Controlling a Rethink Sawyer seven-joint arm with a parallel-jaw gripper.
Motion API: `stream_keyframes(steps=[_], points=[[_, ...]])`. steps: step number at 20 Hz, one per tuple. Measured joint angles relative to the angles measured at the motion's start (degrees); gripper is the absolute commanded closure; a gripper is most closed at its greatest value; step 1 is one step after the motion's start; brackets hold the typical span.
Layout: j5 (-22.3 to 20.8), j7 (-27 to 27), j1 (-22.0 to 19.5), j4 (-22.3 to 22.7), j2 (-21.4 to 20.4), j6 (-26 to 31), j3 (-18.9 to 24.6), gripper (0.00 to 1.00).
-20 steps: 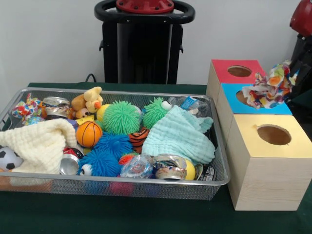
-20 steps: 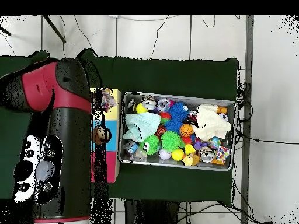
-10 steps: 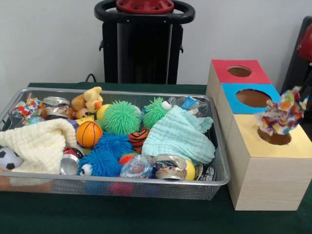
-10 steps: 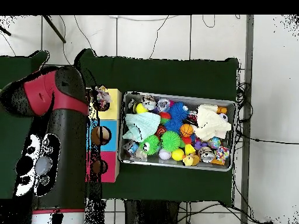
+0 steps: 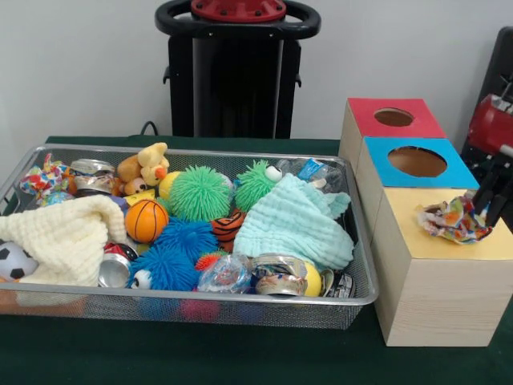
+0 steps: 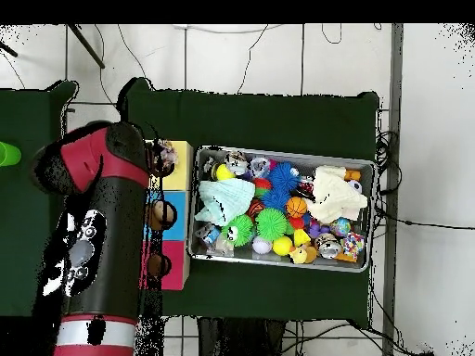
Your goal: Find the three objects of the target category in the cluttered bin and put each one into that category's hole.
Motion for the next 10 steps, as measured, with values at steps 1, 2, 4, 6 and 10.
stream_keyframes(steps=[1, 2, 4, 6, 10], points=[[0.13, 0.0, -0.03, 0.59, 0.04, -0.59, 0.0, 1.0], [0.25, 0.0, -0.1, 1.38, 0.04, -1.53, 0.0, 1.0], [0.46, 0.0, -0.36, 3.13, -0.16, -3.64, 0.01, 1.0], [0.84, 0.0, -0.97, 5.96, -0.82, -7.1, 0.02, 1.0], [1.34, 0.0, -1.69, 8.34, -2.0, -9.62, 0.21, 1.0]])
